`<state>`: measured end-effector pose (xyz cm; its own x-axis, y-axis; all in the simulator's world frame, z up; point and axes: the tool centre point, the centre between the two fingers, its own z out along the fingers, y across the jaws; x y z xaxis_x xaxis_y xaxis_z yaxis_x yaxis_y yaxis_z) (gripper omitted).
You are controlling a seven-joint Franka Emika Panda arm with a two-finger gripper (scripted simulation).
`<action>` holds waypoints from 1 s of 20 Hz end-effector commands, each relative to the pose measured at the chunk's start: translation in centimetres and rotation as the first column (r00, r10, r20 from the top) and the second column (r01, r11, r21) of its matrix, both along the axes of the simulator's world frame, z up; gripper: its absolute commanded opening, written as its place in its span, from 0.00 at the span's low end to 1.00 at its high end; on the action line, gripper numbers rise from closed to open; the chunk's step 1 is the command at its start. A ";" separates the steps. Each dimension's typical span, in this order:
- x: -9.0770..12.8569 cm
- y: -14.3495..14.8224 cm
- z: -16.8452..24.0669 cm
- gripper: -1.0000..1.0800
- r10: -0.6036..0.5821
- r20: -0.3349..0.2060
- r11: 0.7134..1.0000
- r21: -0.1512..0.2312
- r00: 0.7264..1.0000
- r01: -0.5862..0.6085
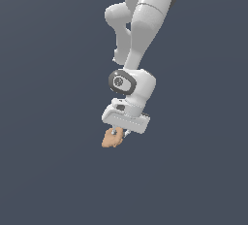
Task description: Pick up the object and move it to a goal position.
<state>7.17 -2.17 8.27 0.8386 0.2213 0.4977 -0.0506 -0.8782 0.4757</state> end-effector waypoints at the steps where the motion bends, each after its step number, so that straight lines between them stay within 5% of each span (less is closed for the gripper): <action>1: 0.4 -1.3 0.5 0.00 -0.001 0.001 1.000 -0.001 1.000 0.001; 12: 3.0 -9.6 3.3 0.00 0.000 0.003 1.000 -0.002 1.000 0.000; 20: 4.1 -12.6 4.3 0.00 -0.001 0.001 1.000 0.000 1.000 0.001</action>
